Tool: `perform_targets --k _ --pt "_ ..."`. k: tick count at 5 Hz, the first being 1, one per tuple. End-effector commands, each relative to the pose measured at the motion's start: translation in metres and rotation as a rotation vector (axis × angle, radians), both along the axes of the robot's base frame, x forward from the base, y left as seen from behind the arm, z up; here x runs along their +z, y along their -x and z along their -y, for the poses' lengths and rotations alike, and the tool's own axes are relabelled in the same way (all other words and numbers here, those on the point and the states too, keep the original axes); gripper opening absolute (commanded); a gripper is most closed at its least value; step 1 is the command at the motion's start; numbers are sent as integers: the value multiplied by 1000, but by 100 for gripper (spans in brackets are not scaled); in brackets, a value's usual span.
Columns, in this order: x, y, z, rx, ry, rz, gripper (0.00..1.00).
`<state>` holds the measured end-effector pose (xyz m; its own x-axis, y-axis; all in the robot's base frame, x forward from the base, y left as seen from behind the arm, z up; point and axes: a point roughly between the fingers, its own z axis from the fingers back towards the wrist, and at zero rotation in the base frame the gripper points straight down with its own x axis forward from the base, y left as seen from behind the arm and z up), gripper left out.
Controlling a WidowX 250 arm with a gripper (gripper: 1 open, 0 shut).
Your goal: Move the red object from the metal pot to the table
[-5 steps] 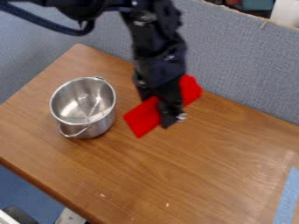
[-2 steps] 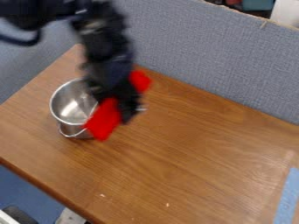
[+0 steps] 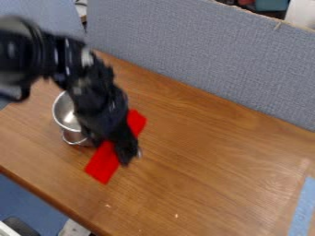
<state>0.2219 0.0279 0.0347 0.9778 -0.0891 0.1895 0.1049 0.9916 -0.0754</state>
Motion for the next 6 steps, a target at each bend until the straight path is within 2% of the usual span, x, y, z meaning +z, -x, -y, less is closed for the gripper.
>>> perform_targets --k 1,2,3,4,5,6 --pt "-14 -30 35 -191 22 41 0" --pt "-31 -31 43 -256 15 60 0" --pt "19 -49 20 -85 -5 98 0" --pt "69 -70 0 54 -4 126 0" --pt "102 -68 -11 171 -2 131 0" --pt "72 -90 37 87 -2 94 0"
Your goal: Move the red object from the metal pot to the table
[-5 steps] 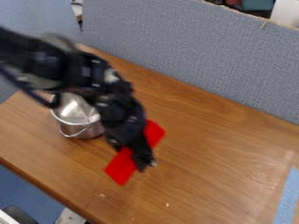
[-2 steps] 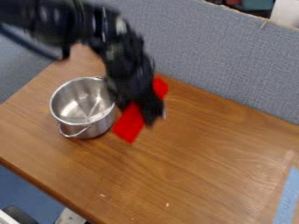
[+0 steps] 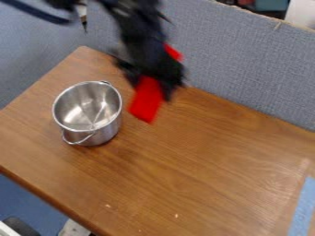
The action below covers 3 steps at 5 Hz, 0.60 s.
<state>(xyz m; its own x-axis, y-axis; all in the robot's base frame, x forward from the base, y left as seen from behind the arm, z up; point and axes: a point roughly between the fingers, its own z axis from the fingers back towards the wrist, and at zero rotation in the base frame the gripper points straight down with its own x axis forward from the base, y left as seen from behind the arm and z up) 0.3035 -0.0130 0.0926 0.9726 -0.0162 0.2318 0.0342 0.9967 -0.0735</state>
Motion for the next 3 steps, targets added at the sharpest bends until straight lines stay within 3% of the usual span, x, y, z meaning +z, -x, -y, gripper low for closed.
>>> perform_targets --k 1,2,3 --pt "-25 -36 47 -72 -52 1 0" --pt "-53 -44 71 -197 -107 -37 0" --pt "-49 -43 30 -193 -109 -31 0"
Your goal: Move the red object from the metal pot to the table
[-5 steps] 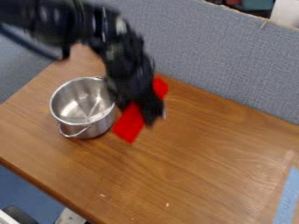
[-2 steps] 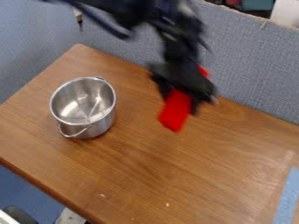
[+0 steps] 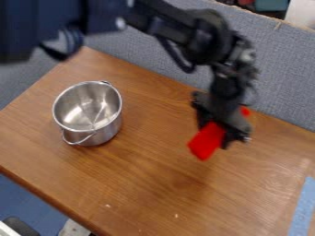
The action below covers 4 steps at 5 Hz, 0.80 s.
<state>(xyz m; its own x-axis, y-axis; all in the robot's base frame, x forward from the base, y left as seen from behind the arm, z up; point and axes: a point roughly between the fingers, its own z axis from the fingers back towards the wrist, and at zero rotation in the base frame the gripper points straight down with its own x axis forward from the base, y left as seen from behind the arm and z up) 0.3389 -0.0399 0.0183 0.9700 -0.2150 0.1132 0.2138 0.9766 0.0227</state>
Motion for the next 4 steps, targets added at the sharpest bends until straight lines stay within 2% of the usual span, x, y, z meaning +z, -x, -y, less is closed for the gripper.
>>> perform_targets --k 1,2,3,4 --pt "4 20 -40 113 21 79 0" --pt "-24 64 -86 241 27 75 0" --pt "-23 64 -104 389 31 109 0" --pt "-26 57 -111 498 26 125 0"
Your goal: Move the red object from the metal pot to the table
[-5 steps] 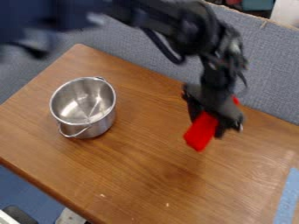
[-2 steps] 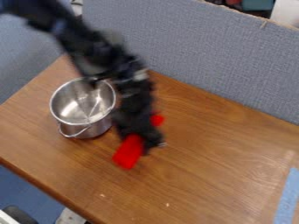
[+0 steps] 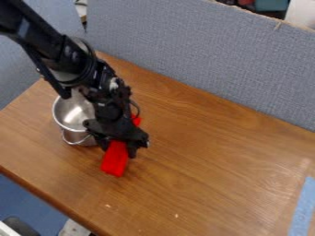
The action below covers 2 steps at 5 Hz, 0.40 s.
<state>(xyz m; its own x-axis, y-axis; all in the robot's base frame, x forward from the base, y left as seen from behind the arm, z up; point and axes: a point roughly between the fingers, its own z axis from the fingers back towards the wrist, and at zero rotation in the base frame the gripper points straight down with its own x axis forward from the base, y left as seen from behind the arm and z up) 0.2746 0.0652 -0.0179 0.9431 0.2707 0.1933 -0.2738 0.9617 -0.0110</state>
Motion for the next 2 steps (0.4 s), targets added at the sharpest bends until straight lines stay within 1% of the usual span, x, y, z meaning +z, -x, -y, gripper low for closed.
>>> perform_targets --k 1,2 --pt "9 -9 -23 139 -15 42 0" --pt "-21 3 -23 217 -11 41 0"
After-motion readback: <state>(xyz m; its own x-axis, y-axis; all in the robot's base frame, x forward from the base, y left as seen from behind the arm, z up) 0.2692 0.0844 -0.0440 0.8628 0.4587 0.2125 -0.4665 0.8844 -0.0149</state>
